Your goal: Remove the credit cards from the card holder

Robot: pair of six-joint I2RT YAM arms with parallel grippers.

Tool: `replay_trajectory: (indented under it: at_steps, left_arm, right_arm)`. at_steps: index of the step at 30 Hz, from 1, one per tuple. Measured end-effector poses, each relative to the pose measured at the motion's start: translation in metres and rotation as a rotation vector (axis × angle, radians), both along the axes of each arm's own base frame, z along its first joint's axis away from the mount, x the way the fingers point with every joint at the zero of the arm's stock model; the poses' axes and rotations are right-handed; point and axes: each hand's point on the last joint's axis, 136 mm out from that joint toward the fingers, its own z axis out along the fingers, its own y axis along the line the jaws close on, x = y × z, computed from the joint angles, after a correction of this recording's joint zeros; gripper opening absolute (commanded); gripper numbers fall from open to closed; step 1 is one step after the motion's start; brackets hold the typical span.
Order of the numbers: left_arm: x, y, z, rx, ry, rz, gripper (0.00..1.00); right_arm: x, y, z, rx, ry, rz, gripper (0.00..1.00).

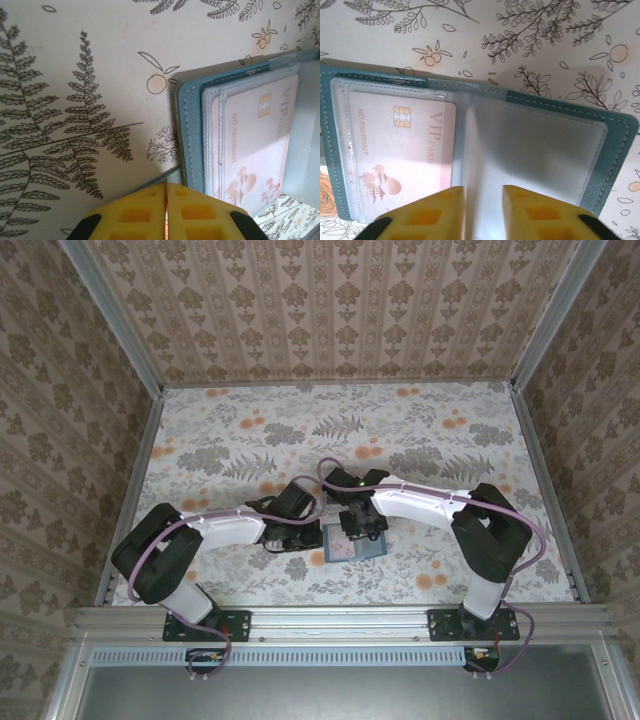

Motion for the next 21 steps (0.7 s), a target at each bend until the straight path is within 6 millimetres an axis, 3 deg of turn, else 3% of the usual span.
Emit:
replay_trajectory:
  at_steps: [5, 13, 21]
  left_arm:
    - [0.0, 0.0, 0.0, 0.003, 0.004, 0.0, 0.1]
    - [0.001, 0.0, 0.001, 0.008, 0.011, 0.004, 0.1]
    - [0.0, 0.002, 0.001, 0.025, 0.023, 0.002, 0.1]
  right_arm:
    - [-0.001, -0.007, -0.002, -0.025, -0.005, 0.011, 0.15]
    - [-0.005, -0.03, -0.011, -0.111, -0.001, 0.012, 0.35]
    - [-0.005, -0.045, -0.003, -0.166, -0.021, 0.009, 0.38]
